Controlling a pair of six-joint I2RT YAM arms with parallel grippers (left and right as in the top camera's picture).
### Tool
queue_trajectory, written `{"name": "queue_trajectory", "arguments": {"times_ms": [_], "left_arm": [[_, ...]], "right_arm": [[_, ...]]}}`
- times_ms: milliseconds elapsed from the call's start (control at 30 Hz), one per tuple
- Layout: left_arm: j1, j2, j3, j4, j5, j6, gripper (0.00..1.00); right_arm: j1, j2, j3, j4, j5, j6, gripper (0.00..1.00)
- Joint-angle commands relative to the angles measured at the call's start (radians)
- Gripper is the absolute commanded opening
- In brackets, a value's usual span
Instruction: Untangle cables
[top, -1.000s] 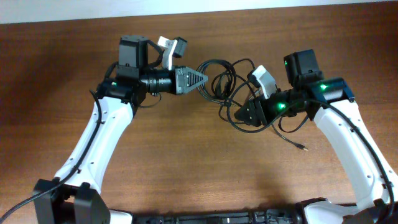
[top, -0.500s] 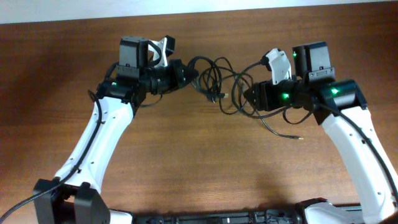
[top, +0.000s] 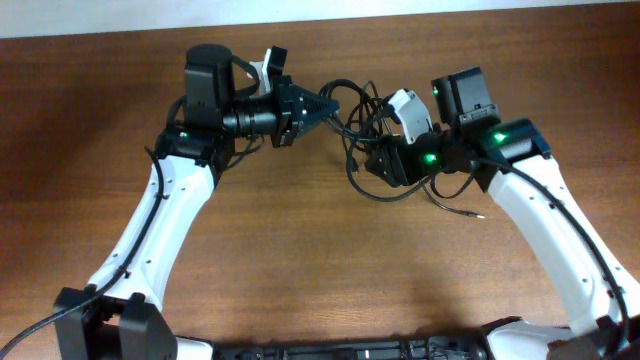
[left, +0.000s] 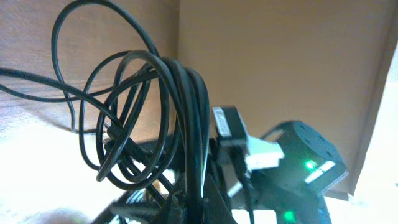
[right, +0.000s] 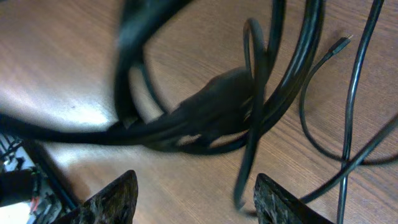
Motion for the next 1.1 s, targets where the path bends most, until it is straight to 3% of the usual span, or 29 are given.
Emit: {"name": "queue_trajectory", "arguments": {"times_ms": [0, 33, 67, 100, 133, 233, 433, 500, 633, 667, 700, 733, 967, 1033, 1067], "left_arm": [[0.003, -0.008, 0.006, 0.011, 0.057, -0.035, 0.0], [0.003, -0.008, 0.006, 0.011, 0.057, -0.035, 0.0], [0.003, -0.008, 0.006, 0.011, 0.057, -0.035, 0.0], [0.003, -0.008, 0.006, 0.012, 0.056, -0.034, 0.0], [0.003, -0.008, 0.006, 0.012, 0.053, -0.034, 0.0], [0.003, -0.008, 0.006, -0.013, -0.047, 0.064, 0.0], [0.003, -0.008, 0.006, -0.039, -0.087, 0.067, 0.0], [0.009, -0.008, 0.006, -0.039, -0.09, 0.067, 0.0], [0.07, -0.008, 0.006, -0.039, -0.027, 0.033, 0.0], [0.089, -0.008, 0.006, -0.039, 0.01, 0.018, 0.0], [0.095, -0.008, 0.006, -0.04, 0.034, 0.018, 0.0], [0.095, -0.008, 0.006, -0.04, 0.046, 0.014, 0.0], [0.095, -0.008, 0.006, -0.039, 0.102, -0.035, 0.0], [0.103, -0.008, 0.006, -0.036, 0.093, -0.029, 0.0], [0.112, -0.008, 0.006, -0.036, 0.083, -0.014, 0.0]], "right_arm": [[0.005, 0.047, 0.008, 0.035, 0.036, -0.013, 0.58], [0.005, 0.064, 0.008, 0.063, 0.036, -0.013, 0.58], [0.005, 0.076, 0.008, 0.076, 0.036, -0.013, 0.51], [0.005, 0.086, 0.008, 0.079, 0.035, -0.012, 0.27], [0.005, 0.09, 0.008, 0.071, 0.035, -0.01, 0.17], [0.004, 0.09, 0.009, 0.037, 0.035, -0.01, 0.04], [0.004, 0.09, 0.009, -0.008, 0.035, -0.01, 0.05], [0.004, 0.09, 0.009, -0.02, 0.036, -0.01, 0.22], [0.004, 0.09, 0.009, -0.006, 0.035, -0.013, 0.26], [0.005, 0.09, 0.009, 0.003, 0.035, -0.013, 0.4], [0.008, 0.09, 0.008, 0.019, 0.006, -0.013, 0.6], [0.015, 0.09, 0.008, 0.035, -0.024, -0.013, 0.69], [0.065, 0.124, 0.008, 0.069, 0.039, -0.039, 0.67], [0.064, 0.139, 0.008, 0.072, 0.142, -0.038, 0.46], [0.063, 0.139, 0.008, 0.072, 0.177, -0.025, 0.43]]}}
